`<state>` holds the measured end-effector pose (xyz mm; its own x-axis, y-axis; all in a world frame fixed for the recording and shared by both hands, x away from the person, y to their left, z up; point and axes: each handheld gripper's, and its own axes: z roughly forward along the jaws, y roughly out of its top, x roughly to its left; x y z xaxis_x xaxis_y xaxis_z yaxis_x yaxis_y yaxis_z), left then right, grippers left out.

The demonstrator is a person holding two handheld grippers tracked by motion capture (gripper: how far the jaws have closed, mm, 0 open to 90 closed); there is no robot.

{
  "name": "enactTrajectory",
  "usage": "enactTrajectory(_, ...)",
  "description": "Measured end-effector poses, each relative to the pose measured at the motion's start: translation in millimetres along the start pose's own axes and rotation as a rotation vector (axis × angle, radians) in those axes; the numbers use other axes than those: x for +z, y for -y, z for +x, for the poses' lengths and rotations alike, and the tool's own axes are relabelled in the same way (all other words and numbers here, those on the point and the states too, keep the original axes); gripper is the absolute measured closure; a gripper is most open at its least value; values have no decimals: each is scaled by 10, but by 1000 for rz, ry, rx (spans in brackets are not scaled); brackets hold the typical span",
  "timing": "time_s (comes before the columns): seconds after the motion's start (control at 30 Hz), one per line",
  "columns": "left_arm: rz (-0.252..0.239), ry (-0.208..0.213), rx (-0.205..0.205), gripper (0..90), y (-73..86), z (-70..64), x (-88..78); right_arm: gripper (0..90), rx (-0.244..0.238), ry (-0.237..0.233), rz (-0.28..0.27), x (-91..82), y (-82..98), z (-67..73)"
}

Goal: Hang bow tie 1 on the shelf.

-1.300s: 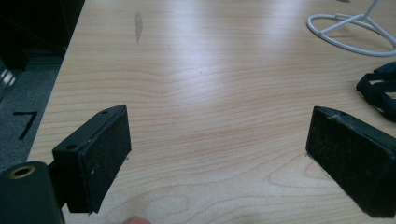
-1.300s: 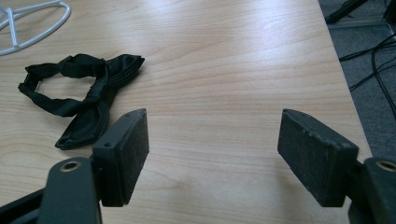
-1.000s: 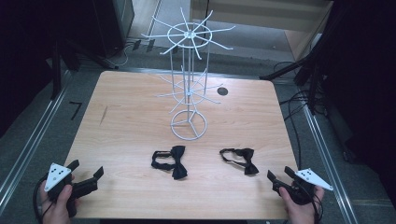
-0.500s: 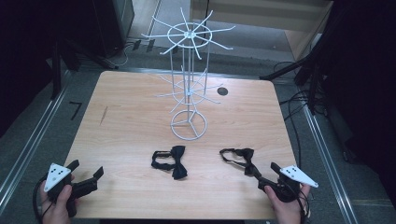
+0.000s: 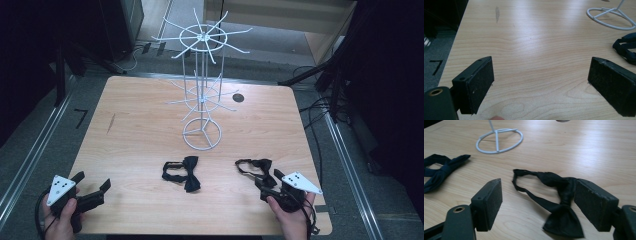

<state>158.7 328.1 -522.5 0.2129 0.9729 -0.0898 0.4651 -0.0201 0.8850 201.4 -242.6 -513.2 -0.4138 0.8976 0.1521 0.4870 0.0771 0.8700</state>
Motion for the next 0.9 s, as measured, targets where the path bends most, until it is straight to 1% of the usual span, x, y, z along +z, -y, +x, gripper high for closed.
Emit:
enactTrajectory(0.07, 1, -1, 1, 71, 0, -1, 2, 233, -7, -19, 0, 64, -33, 97)
enactTrajectory(0.17, 2, 1, 5, 71, -1, -1, 3, 233, -11, -35, 3, 118, -63, 180)
enactTrajectory(0.2, 2, 1, 5, 71, -1, -1, 3, 233, -11, -35, 3, 118, -63, 180)
enactTrajectory(0.27, 1, 2, 4, 71, 0, -1, 4, 233, -11, -47, 6, 177, -91, 262)
enactTrajectory(0.3, 2, 2, 5, 71, -1, 0, 3, 233, -11, -47, 6, 177, -91, 262)
enactTrajectory(0.37, 3, 4, 6, 71, -1, 0, 3, 234, -11, -54, 14, 214, -102, 313)
enactTrajectory(0.4, 2, 4, 6, 71, -1, -2, 3, 233, -21, -64, 14, 252, -112, 363)
enactTrajectory(0.43, 2, 4, 8, 71, -1, -3, 4, 233, -21, -64, 14, 252, -112, 363)
enactTrajectory(0.47, 3, 5, 8, 71, -1, -3, 3, 233, -30, -69, 18, 275, -125, 419)
enactTrajectory(0.5, 4, 6, 8, 71, -1, -2, 4, 234, -37, -73, 18, 285, -133, 444)
enactTrajectory(0.73, 1, 3, 3, 71, 0, -1, 3, 238, -34, -93, 11, 327, -179, 543)
enactTrajectory(0.8, 3, 3, 7, 71, -1, -2, 3, 265, -39, -102, 10, 337, -190, 570)
enactTrajectory(0.87, 4, 3, 7, 71, -1, -2, 4, 278, -41, -118, 7, 356, -203, 606)
enactTrajectory(0.9, 4, 3, 7, 71, -1, -2, 4, 278, -41, -118, 7, 356, -203, 606)
